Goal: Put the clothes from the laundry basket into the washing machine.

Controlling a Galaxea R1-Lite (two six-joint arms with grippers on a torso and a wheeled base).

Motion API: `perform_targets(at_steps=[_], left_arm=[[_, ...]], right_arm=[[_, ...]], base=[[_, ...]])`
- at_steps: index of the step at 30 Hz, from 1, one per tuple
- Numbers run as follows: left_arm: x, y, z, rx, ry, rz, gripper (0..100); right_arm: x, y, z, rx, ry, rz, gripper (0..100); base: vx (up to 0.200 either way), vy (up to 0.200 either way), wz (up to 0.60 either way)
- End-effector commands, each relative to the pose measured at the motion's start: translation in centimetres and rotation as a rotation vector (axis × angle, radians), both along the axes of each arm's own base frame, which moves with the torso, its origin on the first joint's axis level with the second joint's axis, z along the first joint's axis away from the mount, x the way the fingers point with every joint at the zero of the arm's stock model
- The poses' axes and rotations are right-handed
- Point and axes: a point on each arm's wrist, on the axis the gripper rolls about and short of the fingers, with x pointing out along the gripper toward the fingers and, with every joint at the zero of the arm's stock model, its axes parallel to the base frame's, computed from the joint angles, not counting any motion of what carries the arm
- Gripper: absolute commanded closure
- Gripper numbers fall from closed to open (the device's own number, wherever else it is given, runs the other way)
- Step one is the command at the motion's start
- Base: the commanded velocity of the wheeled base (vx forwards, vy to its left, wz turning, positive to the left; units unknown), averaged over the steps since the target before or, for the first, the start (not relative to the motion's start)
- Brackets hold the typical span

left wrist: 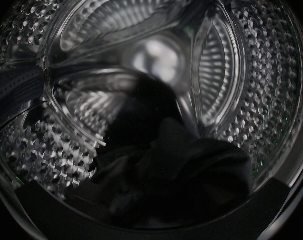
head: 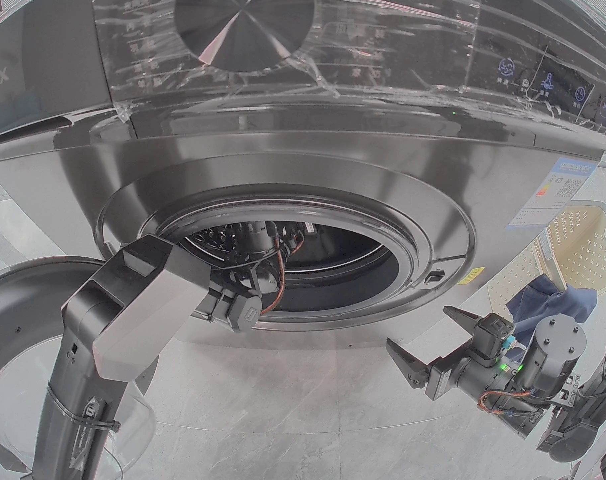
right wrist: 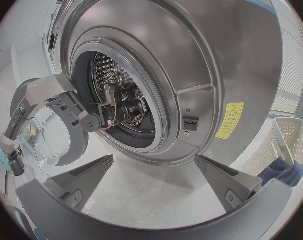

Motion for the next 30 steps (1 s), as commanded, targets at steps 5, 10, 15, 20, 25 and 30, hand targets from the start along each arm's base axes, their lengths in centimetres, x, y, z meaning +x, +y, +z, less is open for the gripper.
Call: perform_targets(at_steps=[5,10,15,20,25,30], left_arm=[[-7.8,0.9,0.2,0.121,0.175,-0.079,0],[-10.8,1.1,0.4,0.163,0.207,-0.118,0],[-12.6,1.5,1.3,0.169,0.211,-0.136,0],[-13.4,1.9,1.9,0.163,0.201,-0.139,0],[-13.1,1.9,2.7,0.136,0.157,-0.143,0],[-12.4,1.2,1.4,0.122,0.142,-0.157,0]], right_arm=[[0.0,0.0,0.0,-0.003,0.000,0.002,0],[0.0,0.0,0.1,0.001,-0.003,0.002,0],[0.0,0.0,0.0,0.000,-0.002,0.002,0],[0.0,0.1,0.0,0.000,-0.002,0.002,0],[0.0,0.1,0.0,-0.002,-0.001,0.002,0],[0.0,0.0,0.0,-0.001,-0.001,0.002,0]], base=[[0.000,0.000,0.00],[0.000,0.000,0.00],[0.000,0.000,0.00],[0.000,0.000,0.00],[0.000,0.000,0.00],[0.000,0.000,0.00]])
